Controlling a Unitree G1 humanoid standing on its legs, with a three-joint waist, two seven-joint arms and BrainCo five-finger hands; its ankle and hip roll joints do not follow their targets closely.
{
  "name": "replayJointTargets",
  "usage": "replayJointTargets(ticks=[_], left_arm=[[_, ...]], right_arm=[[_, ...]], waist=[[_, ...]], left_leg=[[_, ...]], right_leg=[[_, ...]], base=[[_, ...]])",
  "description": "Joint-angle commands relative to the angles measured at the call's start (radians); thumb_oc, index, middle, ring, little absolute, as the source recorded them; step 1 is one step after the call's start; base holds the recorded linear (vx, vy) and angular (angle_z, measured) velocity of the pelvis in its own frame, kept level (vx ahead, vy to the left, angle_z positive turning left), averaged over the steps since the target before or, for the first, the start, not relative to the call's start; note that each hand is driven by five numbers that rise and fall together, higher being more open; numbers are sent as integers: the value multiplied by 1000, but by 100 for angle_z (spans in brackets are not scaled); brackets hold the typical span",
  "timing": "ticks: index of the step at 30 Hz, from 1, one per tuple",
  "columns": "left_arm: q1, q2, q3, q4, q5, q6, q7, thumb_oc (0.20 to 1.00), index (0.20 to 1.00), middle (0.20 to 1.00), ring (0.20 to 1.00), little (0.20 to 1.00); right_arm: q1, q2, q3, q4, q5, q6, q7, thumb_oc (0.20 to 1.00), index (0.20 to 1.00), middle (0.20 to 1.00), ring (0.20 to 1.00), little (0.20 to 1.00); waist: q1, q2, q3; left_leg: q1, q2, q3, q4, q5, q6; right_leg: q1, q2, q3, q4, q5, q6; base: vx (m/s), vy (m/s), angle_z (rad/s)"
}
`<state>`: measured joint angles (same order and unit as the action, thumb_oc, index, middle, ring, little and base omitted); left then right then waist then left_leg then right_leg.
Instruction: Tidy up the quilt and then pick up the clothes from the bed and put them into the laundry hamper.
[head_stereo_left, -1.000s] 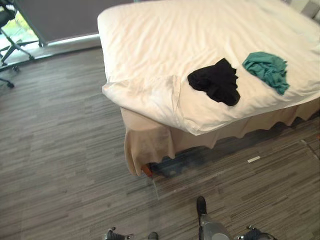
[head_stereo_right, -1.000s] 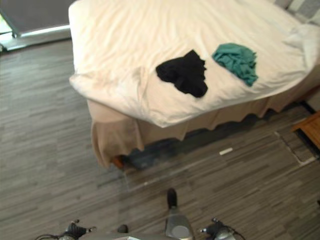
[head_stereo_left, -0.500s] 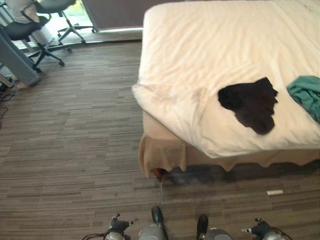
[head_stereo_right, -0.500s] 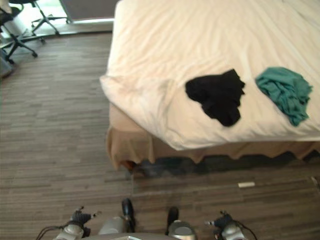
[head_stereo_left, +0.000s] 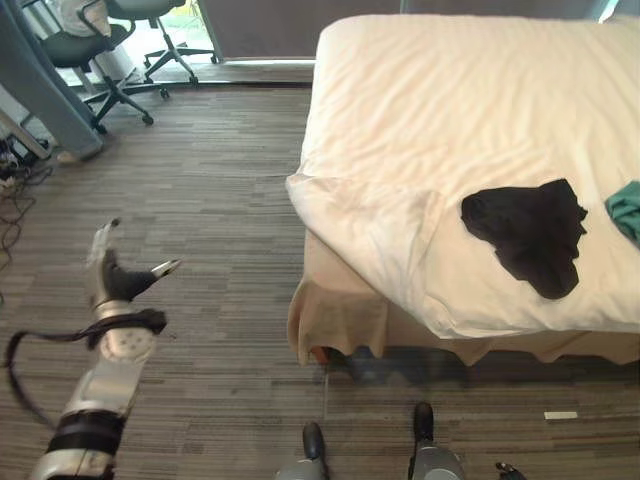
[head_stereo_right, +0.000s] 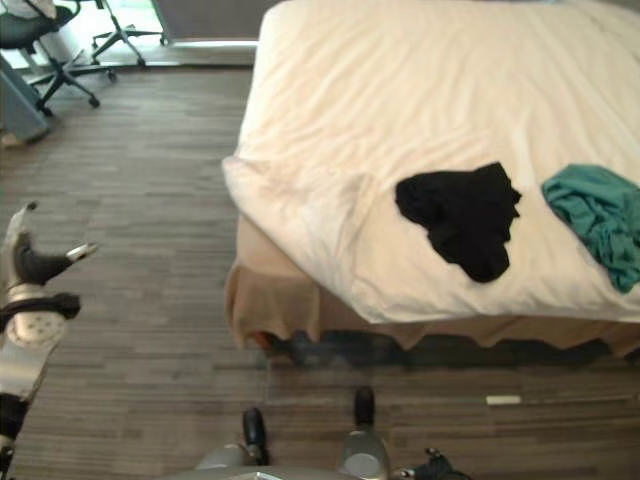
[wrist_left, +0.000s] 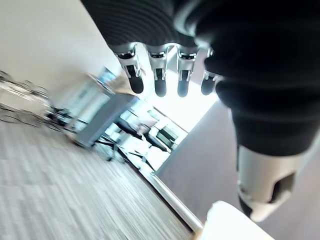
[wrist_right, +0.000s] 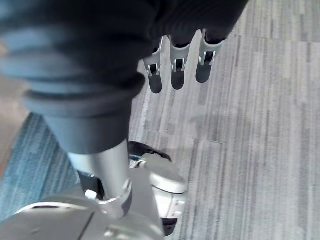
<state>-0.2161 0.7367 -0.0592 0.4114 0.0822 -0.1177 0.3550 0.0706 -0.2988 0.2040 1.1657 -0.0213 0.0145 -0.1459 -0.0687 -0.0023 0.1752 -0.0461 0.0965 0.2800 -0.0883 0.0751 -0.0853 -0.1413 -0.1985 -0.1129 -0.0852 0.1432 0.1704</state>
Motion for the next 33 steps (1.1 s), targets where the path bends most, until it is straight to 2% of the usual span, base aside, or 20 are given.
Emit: replayJointTargets(ticks=[1, 2, 7, 11, 15, 16, 18, 21, 22, 23, 24, 26, 29, 30, 31, 33], left_arm=[[-297, -12, -128, 113, 90, 23, -41, 1000, 1000, 1000, 1000, 1000], [-376, -13, -189, 141, 114, 44, -56, 1000, 1000, 1000, 1000, 1000], [-633, -60, -392, 341, 230, 89, -78, 1000, 1000, 1000, 1000, 1000], [-768, -110, -497, 526, 310, 118, -83, 1000, 1000, 1000, 1000, 1000], [-807, -125, -558, 597, 373, 121, -87, 1000, 1000, 1000, 1000, 1000], [-813, -126, -600, 632, 429, 120, -101, 200, 200, 200, 200, 200], [-799, -133, -651, 675, 507, 131, -142, 200, 200, 200, 200, 200], [-699, -161, -630, 720, 522, 136, -194, 200, 200, 200, 200, 200], [-643, -165, -605, 705, 518, 139, -200, 200, 200, 200, 200, 200], [-504, -160, -533, 661, 514, 136, -214, 200, 200, 200, 200, 200], [-500, -159, -530, 658, 515, 137, -215, 200, 200, 200, 200, 200], [-320, -164, -425, 646, 503, 135, -206, 200, 200, 200, 200, 200], [-131, -190, -299, 721, 452, 152, -177, 200, 200, 200, 200, 200], [-77, -199, -252, 742, 433, 159, -162, 533, 533, 533, 533, 533], [-30, -206, -211, 755, 413, 166, -149, 1000, 1000, 1000, 1000, 1000], [56, -205, -126, 790, 348, 175, -117, 1000, 1000, 1000, 1000, 1000]], right_arm=[[-90, -69, 1, 26, -9, 15, 1, 1000, 1000, 1000, 1000, 1000], [-112, -83, 10, 31, -11, 17, -6, 1000, 1000, 1000, 1000, 1000], [-167, -88, 33, 49, 3, 16, -23, 1000, 1000, 1000, 1000, 1000], [-191, -84, 53, 41, 44, -5, -39, 1000, 1000, 1000, 1000, 1000], [-196, -81, 63, 39, 61, -20, -52, 1000, 1000, 1000, 1000, 1000], [-197, -82, 66, 40, 67, -25, -51, 1000, 1000, 1000, 1000, 1000], [-207, -92, 63, 35, 88, -35, -45, 1000, 1000, 1000, 1000, 1000], [-239, -133, 4, -22, 157, -49, -60, 1000, 1000, 1000, 1000, 1000], [-249, -162, -26, -104, 170, -56, -76, 1000, 1000, 1000, 1000, 1000], [-247, -227, -78, -315, 148, -74, -106, 1000, 1000, 1000, 1000, 1000], [-244, -228, -77, -320, 147, -71, -106, 1000, 1000, 1000, 1000, 1000], [-241, -314, -129, -525, 93, -93, -122, 1000, 1000, 1000, 1000, 1000], [-298, -423, -138, -708, 19, -117, -125, 1000, 1000, 1000, 1000, 1000], [-316, -444, -132, -764, -3, -118, -122, 1000, 1000, 1000, 1000, 1000], [-341, -467, -121, -809, -26, -117, -119, 1000, 1000, 1000, 1000, 1000], [-420, -520, -80, -888, -65, -123, -101, 1000, 1000, 1000, 1000, 1000]], waist=[[-77, 6, 75], [-98, 10, 94], [-131, 20, 126], [-150, 26, 155], [-152, 25, 166], [-153, 25, 166], [-153, 24, 163], [-152, 23, 144], [-149, 24, 137], [-140, 27, 120], [-142, 27, 118], [-126, 26, 91], [-87, 14, 60], [-75, 10, 55], [-64, 5, 49], [-24, -6, 43]], left_leg=[[47, 82, 47, 6, -17, -76], [36, 84, 54, 9, -19, -76], [-24, 93, 78, 9, 1, -77], [-48, 98, 90, 12, 9, -81], [-54, 101, 91, 14, 10, -82], [-51, 103, 93, 14, 9, -83], [-40, 104, 97, 15, 6, -83], [-12, 106, 106, 14, -4, -84], [2, 105, 106, 15, -13, -84], [27, 102, 107, 14, -24, -83], [25, 103, 108, 12, -18, -83], [53, 101, 106, 9, -30, -83], [84, 99, 99, 9, -46, -80], [90, 98, 95, 9, -48, -80], [92, 97, 92, 6, -44, -78], [100, 99, 79, 7, -49, -77]], right_leg=[[-4, 26, 8, 41, -74, 43], [-30, 34, 18, 51, -77, 44], [-128, 45, 40, 93, -70, 43], [-168, 43, 43, 113, -68, 44], [-172, 44, 43, 117, -70, 43], [-171, 46, 42, 116, -71, 44], [-160, 48, 39, 115, -74, 45], [-132, 51, 36, 108, -78, 44], [-117, 49, 35, 107, -85, 45], [-89, 48, 32, 99, -90, 42], [-91, 49, 32, 97, -85, 41], [-57, 45, 27, 87, -88, 38], [-13, 40, 12, 77, -96, 35], [-2, 39, 9, 75, -97, 34], [5, 37, 5, 73, -94, 32], [24, 34, -8, 70, -100, 30]], base=[[-28, 2, -51], [-73, -6, -57], [-49, -4, -36], [-37, -4, -19], [-8, 2, -1], [0, 0, 0], [0, 0, 0], [30, 27, 0], [86, 81, -12], [68, 66, -16], [91, 67, -29], [76, 43, -14], [68, 16, 0], [24, -3, 8], [21, -6, 14], [18, -13, 13]])
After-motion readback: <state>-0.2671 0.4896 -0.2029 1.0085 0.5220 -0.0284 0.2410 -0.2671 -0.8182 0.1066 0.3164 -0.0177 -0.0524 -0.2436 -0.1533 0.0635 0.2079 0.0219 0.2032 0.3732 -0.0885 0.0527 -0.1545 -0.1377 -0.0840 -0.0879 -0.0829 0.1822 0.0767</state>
